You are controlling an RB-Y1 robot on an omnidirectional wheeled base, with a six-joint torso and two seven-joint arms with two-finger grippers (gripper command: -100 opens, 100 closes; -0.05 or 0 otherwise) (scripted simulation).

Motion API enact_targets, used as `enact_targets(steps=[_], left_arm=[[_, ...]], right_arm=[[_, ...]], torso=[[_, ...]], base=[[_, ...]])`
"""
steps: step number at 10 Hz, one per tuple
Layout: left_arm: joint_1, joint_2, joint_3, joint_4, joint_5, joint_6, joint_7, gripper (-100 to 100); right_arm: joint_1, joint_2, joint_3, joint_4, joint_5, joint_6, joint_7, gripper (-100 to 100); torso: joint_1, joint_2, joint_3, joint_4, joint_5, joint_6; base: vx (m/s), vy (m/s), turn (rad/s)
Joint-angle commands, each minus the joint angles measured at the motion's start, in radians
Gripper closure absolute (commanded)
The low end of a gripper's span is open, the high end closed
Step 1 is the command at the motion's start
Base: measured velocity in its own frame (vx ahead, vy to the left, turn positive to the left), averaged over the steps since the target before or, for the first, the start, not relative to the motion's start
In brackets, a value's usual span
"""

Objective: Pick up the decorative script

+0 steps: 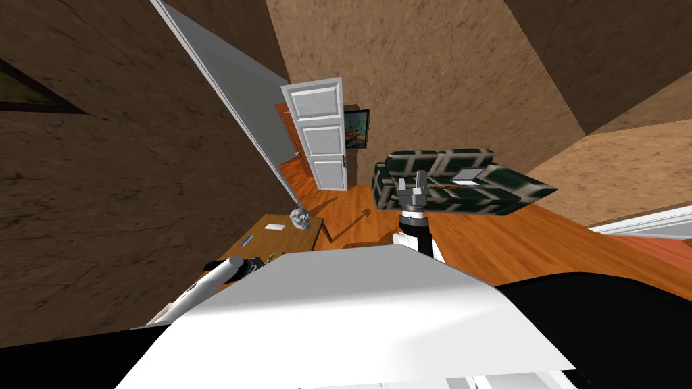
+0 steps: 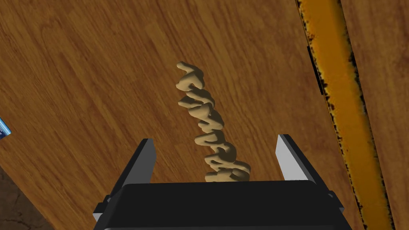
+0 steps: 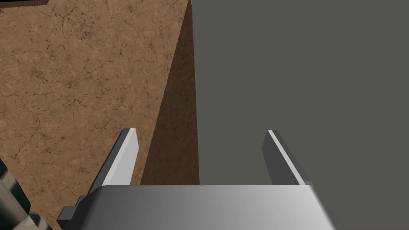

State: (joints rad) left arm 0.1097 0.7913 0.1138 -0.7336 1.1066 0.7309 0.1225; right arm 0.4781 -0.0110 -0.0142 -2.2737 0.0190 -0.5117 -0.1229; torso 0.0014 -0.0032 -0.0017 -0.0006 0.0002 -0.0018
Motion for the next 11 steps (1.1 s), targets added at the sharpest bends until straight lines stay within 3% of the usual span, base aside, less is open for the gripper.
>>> enact_targets(steps=[1, 5, 11], left_arm=[[-0.011, 0.004, -0.003, 0.042, 0.009, 0.018, 0.004, -100], [-0.021, 0.038, -0.014, 0.181, 0.067, 0.122, 0.044, -100], [-0.021, 0.056, -0.026, 0.263, 0.089, 0.177, 0.068, -100]], right_arm=[[0.0, 0.0, 0.0, 0.0, 0.0, 0.0, 0.0, 0], [0.0, 0.0, 0.0, 0.0, 0.0, 0.0, 0.0, 0], [0.0, 0.0, 0.0, 0.0, 0.0, 0.0, 0.0, 0]], torso=[[0.0, 0.0, 0.0, 0.0, 0.0, 0.0], [0.001, -0.001, -0.001, 0.0, 0.0, 0.0], [-0.001, 0.001, 0.0, 0.0, 0.0, -0.001]], base=[[0.031, 0.034, -0.106], [0.048, 0.041, -0.206], [0.026, 0.016, -0.057]])
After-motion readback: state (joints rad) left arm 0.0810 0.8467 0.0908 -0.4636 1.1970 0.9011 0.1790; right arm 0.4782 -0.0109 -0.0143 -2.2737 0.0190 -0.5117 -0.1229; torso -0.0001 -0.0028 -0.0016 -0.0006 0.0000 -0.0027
